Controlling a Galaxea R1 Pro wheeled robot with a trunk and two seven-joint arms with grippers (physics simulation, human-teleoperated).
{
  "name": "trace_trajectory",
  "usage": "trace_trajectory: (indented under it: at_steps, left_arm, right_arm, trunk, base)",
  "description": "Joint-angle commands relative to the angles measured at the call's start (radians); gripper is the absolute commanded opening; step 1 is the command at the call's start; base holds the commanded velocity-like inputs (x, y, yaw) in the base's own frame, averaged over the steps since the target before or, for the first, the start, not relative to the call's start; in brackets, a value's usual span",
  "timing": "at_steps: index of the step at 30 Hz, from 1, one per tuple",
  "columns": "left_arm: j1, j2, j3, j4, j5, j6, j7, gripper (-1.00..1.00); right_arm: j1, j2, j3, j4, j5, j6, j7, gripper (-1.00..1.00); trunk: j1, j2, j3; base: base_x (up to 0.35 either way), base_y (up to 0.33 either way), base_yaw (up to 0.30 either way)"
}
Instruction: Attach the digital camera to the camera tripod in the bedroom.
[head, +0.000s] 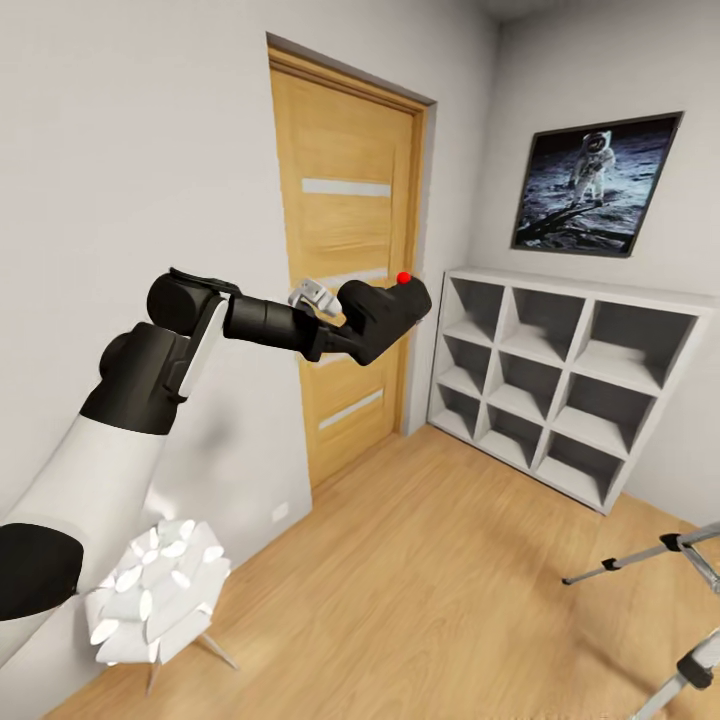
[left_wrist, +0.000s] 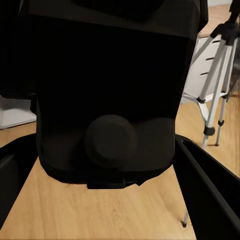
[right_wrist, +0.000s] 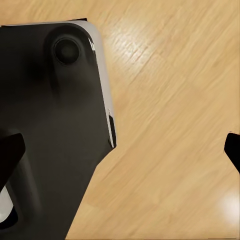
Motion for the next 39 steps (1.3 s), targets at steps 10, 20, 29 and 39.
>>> trace_trajectory:
  at_steps: [10, 20, 29, 39]
  left_arm:
    - [-0.001, 0.001, -0.001, -0.001, 0.004, 0.008, -0.001, -1.00]
    - [-0.001, 0.001, -0.001, -0.001, 0.003, 0.008, -0.001, -1.00]
    - [-0.001, 0.000, -0.001, -0.001, 0.003, 0.008, -0.001, -1.00]
    - [-0.001, 0.000, -0.002, -0.001, 0.003, 0.008, -0.001, -1.00]
  right_arm:
    - [-0.002, 0.000, -0.006, 0.005, -0.005, -0.009, 0.002, 1.00]
    - [-0.002, 0.000, -0.006, 0.005, -0.005, -0.009, 0.002, 1.00]
    - [-0.002, 0.000, -0.006, 0.005, -0.005, -0.008, 0.002, 1.00]
    - [-0.002, 0.000, -0.006, 0.005, -0.005, -0.009, 0.002, 1.00]
  trunk:
    - [0.001, -0.002, -0.002]
    - [0.001, -0.002, -0.002]
    - [0.001, -0.002, -0.002]
    - [0.001, -0.002, -0.002]
  base:
    - [0.074, 0.000, -0.279]
    - [0.305, 0.000, -0.271]
    - [0.336, 0.024, -0.078]
    - [0.316, 0.143, -0.002]
